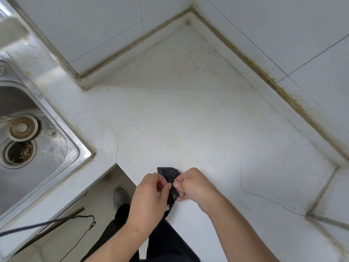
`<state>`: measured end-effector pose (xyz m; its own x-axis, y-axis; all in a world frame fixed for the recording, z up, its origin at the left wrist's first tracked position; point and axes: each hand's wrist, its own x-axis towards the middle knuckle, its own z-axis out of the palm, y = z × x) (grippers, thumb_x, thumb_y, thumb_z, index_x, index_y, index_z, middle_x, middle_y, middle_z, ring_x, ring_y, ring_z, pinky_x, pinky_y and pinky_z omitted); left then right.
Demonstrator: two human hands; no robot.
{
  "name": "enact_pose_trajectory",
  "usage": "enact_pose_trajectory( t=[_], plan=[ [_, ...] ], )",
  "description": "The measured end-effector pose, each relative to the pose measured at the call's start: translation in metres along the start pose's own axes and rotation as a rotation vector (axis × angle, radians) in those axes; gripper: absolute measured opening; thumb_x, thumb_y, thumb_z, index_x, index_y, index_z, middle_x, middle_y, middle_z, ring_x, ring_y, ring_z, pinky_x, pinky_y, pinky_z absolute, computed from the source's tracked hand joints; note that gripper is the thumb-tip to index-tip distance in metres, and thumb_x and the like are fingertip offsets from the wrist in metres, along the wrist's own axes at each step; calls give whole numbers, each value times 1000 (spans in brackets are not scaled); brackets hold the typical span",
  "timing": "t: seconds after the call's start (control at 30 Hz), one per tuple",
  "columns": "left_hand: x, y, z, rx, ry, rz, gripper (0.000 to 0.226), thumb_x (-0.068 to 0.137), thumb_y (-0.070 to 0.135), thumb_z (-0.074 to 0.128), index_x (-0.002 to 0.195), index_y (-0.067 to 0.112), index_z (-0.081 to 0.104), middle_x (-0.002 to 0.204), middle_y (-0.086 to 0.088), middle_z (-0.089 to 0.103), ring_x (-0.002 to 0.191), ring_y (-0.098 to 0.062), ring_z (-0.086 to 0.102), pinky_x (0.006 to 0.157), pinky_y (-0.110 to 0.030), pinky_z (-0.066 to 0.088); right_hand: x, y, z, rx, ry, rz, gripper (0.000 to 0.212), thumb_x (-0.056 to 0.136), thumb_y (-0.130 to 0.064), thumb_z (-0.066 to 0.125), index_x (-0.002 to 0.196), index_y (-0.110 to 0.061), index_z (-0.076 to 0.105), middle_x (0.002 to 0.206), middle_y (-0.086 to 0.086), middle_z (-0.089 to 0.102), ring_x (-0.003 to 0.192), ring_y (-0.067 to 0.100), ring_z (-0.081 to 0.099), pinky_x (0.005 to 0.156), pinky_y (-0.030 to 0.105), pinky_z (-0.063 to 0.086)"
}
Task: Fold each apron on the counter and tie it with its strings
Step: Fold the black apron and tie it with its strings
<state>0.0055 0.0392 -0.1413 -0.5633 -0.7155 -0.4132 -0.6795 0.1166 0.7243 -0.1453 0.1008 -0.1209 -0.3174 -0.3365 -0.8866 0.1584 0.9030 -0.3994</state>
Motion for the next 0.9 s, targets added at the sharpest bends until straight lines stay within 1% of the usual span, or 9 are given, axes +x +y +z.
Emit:
enact_pose_trajectory(
  t=[0.07, 0.13, 0.23, 0.37, 0.5, 0.63, 0.7, 0.83, 0.9],
  plan=[
    [-5, 5, 2, -95, 23, -74, 17, 97, 24, 71, 83, 30, 63, 85, 11, 65, 85, -4, 62, 71, -14, 47, -1, 0, -1, 85, -13, 34, 15, 98, -3, 59, 89, -4, 71, 69, 5, 60, 58, 17, 62, 85, 46, 65],
    [-7, 8, -1, -119, 37, -59, 19, 95, 20, 73, 84, 32, 64, 85, 13, 66, 88, -5, 63, 74, -13, 47, -3, -1, -1, 156, -24, 56, 19, 98, 1, 58, 85, -2, 70, 66, 8, 55, 56, 17, 57, 82, 45, 65],
    [-7, 7, -7, -63, 25, 68, 21, 91, 16, 75, 87, 35, 66, 88, 19, 64, 94, -7, 63, 79, -16, 48, -4, 2, 0, 251, -32, 62, 19, 98, 2, 59, 85, 1, 71, 60, 7, 51, 54, 18, 50, 78, 42, 66],
    [-1, 3, -12, 50, -6, 243, 17, 85, 23, 82, 90, 33, 69, 88, 21, 60, 89, -9, 61, 77, -20, 49, 0, 7, 2, 336, -12, 53, 16, 98, 1, 60, 97, 10, 73, 62, 10, 51, 53, 19, 49, 72, 37, 64],
    [4, 2, -10, 140, 36, 292, 18, 82, 20, 87, 85, 26, 70, 83, 19, 60, 80, -7, 59, 67, -23, 52, -1, 8, 6, 359, 17, 40, 14, 96, 1, 61, 93, 7, 74, 61, 9, 51, 54, 19, 47, 69, 35, 62],
    [6, 2, -3, 234, 83, 324, 17, 82, 15, 87, 81, 21, 71, 78, 13, 61, 75, -12, 56, 61, -24, 49, -1, 7, 9, 371, 49, 51, 16, 94, 2, 60, 86, 5, 73, 64, 10, 50, 54, 19, 45, 66, 35, 60],
    [7, 2, 0, 273, 99, 335, 17, 82, 12, 86, 80, 19, 70, 76, 10, 60, 73, -15, 55, 58, -26, 49, -1, 6, 10, 373, 59, 48, 16, 93, 3, 60, 83, 4, 73, 65, 10, 49, 54, 19, 44, 65, 35, 58],
    [9, 2, 3, 298, 104, 354, 19, 84, 8, 83, 79, 17, 66, 76, 9, 57, 73, -16, 51, 55, -29, 48, -1, 6, 10, 388, 63, 34, 16, 94, 3, 61, 83, 1, 73, 57, 2, 52, 53, 16, 46, 66, 35, 57],
    [10, 0, 3, 300, 83, 371, 20, 85, 6, 80, 79, 17, 64, 77, 10, 55, 74, -15, 49, 56, -29, 47, -1, 7, 10, 397, 63, 21, 18, 95, 2, 61, 82, 0, 73, 59, 2, 54, 55, 16, 47, 67, 34, 57]
  ],
)
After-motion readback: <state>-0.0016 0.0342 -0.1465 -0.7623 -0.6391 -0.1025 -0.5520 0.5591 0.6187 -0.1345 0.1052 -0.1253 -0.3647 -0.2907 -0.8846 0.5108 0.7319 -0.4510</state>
